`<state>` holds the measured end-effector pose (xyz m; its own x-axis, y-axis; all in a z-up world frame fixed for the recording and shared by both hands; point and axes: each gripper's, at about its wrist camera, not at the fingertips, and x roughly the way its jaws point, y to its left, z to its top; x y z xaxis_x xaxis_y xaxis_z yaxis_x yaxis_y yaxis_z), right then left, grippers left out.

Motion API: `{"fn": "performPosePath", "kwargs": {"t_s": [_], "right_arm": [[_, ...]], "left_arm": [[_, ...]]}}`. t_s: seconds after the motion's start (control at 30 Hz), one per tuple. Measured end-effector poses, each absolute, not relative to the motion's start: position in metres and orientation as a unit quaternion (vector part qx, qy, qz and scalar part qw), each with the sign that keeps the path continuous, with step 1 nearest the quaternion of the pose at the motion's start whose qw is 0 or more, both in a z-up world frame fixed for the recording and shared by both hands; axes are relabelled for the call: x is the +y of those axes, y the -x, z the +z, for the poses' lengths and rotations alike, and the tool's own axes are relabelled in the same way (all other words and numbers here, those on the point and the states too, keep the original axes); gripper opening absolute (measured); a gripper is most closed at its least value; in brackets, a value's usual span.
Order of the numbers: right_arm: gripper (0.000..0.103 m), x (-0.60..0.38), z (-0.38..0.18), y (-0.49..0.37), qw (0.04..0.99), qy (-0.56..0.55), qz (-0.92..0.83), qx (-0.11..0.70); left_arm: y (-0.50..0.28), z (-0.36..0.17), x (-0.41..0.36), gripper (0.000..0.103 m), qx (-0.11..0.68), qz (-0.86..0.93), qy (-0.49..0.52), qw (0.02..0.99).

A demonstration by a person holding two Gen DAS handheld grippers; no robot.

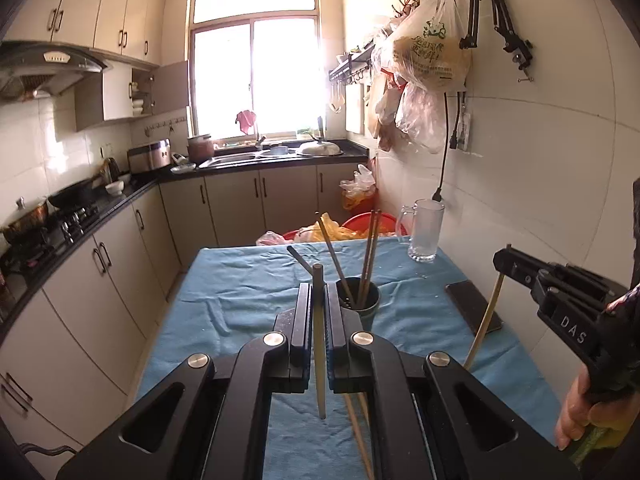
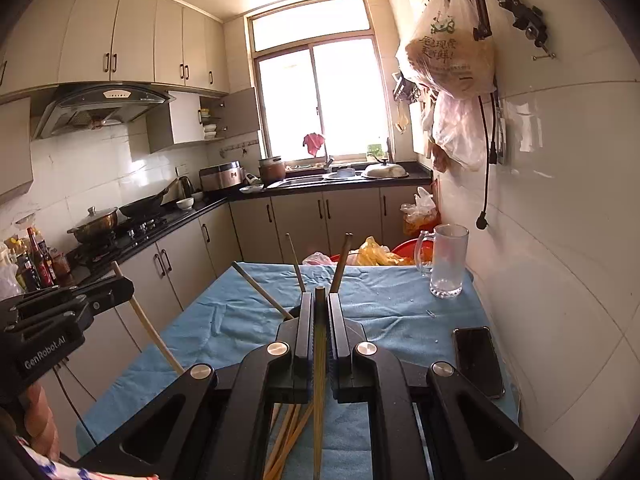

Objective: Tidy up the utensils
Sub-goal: 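Carry the held chopsticks above the black holder while both grippers stay closed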

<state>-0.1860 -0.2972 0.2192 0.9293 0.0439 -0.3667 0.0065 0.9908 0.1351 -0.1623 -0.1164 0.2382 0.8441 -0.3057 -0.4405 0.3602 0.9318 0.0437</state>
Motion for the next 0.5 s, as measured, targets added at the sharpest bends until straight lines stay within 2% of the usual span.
{"fn": "performPosePath", "kwargs": {"t_s": [0.5], "right_arm": [[0.006,-0.2976,0.2264,0.1819,0.98,-0.064,0.015,0.185]], "left_arm": [[0.1603,0.2353,-0.1164,0.005,0.228,-0.177,-0.065,0.955]]}}
